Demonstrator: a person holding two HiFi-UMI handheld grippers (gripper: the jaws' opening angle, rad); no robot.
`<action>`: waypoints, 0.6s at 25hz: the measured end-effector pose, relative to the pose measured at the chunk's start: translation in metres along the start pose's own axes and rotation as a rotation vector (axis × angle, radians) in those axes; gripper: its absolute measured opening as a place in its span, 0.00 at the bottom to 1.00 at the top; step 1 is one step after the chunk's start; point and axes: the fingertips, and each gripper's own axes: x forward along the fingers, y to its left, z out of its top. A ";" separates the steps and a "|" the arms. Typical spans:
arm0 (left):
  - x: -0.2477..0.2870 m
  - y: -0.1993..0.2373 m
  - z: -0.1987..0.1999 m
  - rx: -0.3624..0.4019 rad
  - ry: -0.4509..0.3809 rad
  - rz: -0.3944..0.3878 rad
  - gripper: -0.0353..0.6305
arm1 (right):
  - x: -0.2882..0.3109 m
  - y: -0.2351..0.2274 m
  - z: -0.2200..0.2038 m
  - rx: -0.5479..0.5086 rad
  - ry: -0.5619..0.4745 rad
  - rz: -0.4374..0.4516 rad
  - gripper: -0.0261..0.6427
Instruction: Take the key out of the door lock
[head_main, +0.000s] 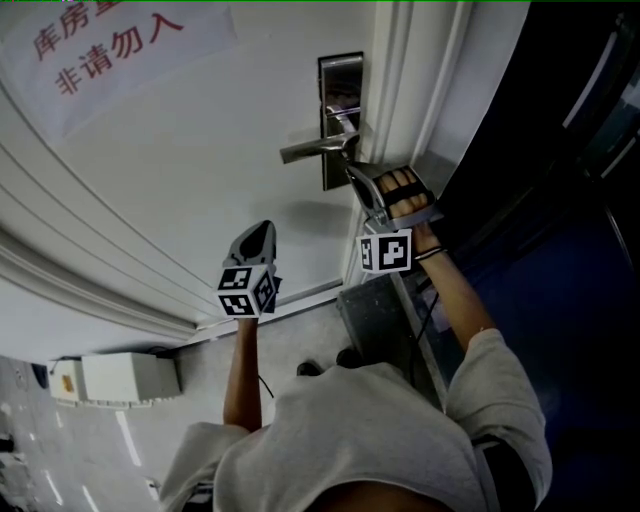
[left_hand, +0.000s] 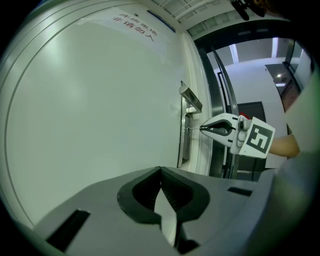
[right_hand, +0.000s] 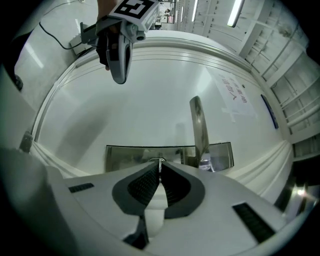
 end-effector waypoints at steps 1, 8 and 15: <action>0.000 -0.001 -0.001 0.000 0.002 -0.001 0.08 | -0.003 0.000 0.000 0.015 -0.002 0.001 0.08; 0.001 -0.005 -0.002 0.002 0.003 0.000 0.08 | -0.016 0.006 -0.002 0.260 -0.014 0.033 0.08; -0.002 -0.002 0.002 0.012 -0.005 0.019 0.08 | -0.026 0.013 -0.002 0.690 -0.053 0.094 0.08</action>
